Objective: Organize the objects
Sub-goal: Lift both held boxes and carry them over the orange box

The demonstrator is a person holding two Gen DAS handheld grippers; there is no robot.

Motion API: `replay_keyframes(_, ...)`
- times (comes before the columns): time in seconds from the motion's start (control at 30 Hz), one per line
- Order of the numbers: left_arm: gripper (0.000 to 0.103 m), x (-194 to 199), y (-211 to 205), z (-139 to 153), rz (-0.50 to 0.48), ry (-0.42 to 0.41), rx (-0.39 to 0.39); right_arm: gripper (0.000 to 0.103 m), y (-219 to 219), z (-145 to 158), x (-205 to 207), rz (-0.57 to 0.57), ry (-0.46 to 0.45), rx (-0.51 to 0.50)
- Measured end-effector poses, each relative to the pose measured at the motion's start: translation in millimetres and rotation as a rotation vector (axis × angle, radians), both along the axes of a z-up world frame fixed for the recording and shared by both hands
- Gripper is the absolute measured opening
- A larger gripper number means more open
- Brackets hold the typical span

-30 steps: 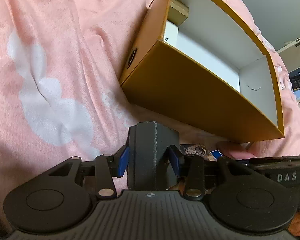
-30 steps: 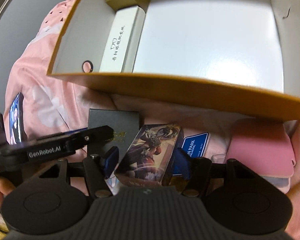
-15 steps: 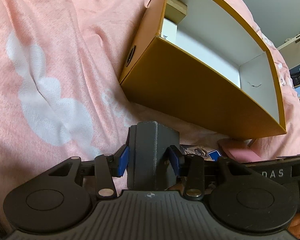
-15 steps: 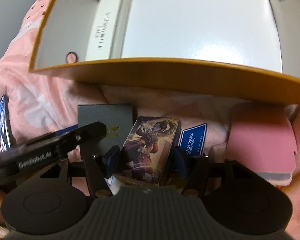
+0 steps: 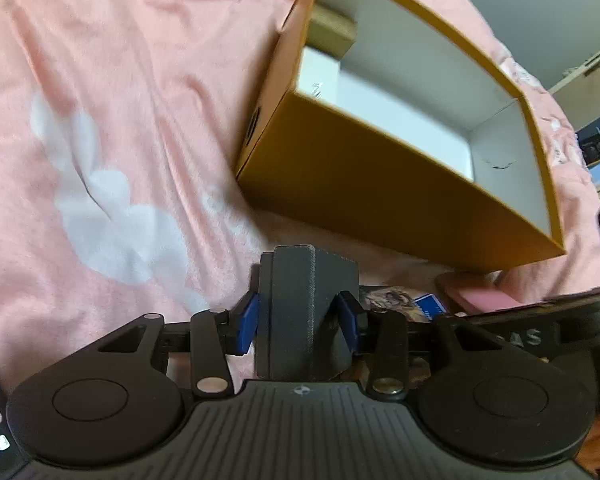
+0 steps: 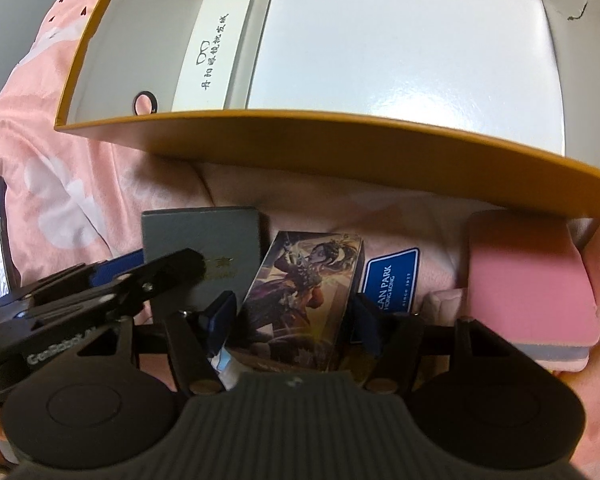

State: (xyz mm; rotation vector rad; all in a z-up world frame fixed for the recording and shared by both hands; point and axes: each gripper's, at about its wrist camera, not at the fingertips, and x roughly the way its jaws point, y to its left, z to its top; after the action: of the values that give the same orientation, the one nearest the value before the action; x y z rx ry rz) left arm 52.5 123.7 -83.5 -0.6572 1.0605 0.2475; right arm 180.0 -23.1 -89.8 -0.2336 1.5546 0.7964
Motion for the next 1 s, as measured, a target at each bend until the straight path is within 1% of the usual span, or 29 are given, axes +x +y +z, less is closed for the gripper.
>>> replay_keyframes(0.07, 0.048, 0, -6, 7, -0.012, -0.017, 0.035, 0.064, -5, 1, 0, -0.014, -0.001, 0.02)
replay_keyframes(0.1, 0.048, -1, -7, 11, -0.015, -0.025, 0.051, 0.052, -9, 2, 0, -0.034, -0.01, 0.029)
replay_keyframes(0.13, 0.048, -3, -6, 16, -0.015, -0.03, 0.066, 0.034, -17, 6, 4, -0.069, -0.024, 0.042)
replay_keyframes(0.17, 0.045, -5, -5, 20, -0.015, -0.035, 0.078, 0.031, -23, 9, 7, -0.093, -0.001, 0.069)
replay_keyframes(0.2, 0.043, -6, -4, 24, -0.018, -0.041, 0.086, 0.017, -29, 12, 10, -0.111, 0.017, 0.092)
replay_keyframes(0.23, 0.043, -7, -3, 25, -0.02, -0.048, 0.082, 0.009, -34, 15, 11, -0.12, 0.033, 0.109)
replay_keyframes(0.27, 0.043, -7, -2, 26, -0.02, -0.052, 0.071, 0.009, -37, 17, 11, -0.118, 0.044, 0.119)
replay_keyframes(0.33, 0.043, -4, -2, 22, -0.023, -0.039, 0.055, 0.017, -36, 16, 9, -0.098, 0.047, 0.11)
replay_keyframes(0.37, 0.043, -3, -2, 20, -0.023, -0.03, 0.051, 0.019, -34, 14, 8, -0.097, 0.049, 0.095)
replay_keyframes(0.4, 0.043, -3, -2, 18, -0.022, -0.024, 0.047, 0.033, -33, 11, 8, -0.107, 0.056, 0.082)
replay_keyframes(0.43, 0.043, -3, -4, 18, -0.022, -0.024, 0.048, 0.041, -30, 9, 7, -0.11, 0.066, 0.073)
replay_keyframes(0.47, 0.044, -4, -4, 19, -0.02, -0.027, 0.049, 0.042, -27, 8, 6, -0.111, 0.075, 0.068)
replay_keyframes(0.53, 0.044, -5, -3, 21, -0.014, -0.035, 0.053, 0.051, -22, 1, 5, -0.127, 0.106, 0.055)
replay_keyframes(0.6, 0.044, -5, -1, 23, -0.007, -0.041, 0.067, 0.053, -19, -8, 6, -0.153, 0.139, 0.049)
replay_keyframes(0.73, 0.044, -5, 3, 21, -0.004, -0.039, 0.053, 0.053, -21, -23, 12, -0.224, 0.192, 0.065)
replay_keyframes(0.77, 0.043, -5, 3, 21, -0.005, -0.041, 0.051, 0.051, -22, -23, 13, -0.233, 0.195, 0.069)
replay_keyframes(0.8, 0.044, -5, 3, 22, -0.006, -0.044, 0.051, 0.046, -24, -22, 14, -0.239, 0.198, 0.08)
replay_keyframes(0.83, 0.044, -5, 3, 22, -0.007, -0.044, 0.056, 0.041, -28, -20, 14, -0.244, 0.199, 0.096)
replay_keyframes(0.9, 0.043, -6, 2, 25, -0.011, -0.052, 0.061, 0.035, -39, -12, 14, -0.234, 0.194, 0.132)
replay_keyframes(1.0, 0.043, -7, 0, 34, -0.033, -0.076, 0.061, 0.031, -50, 4, 10, -0.213, 0.155, 0.179)
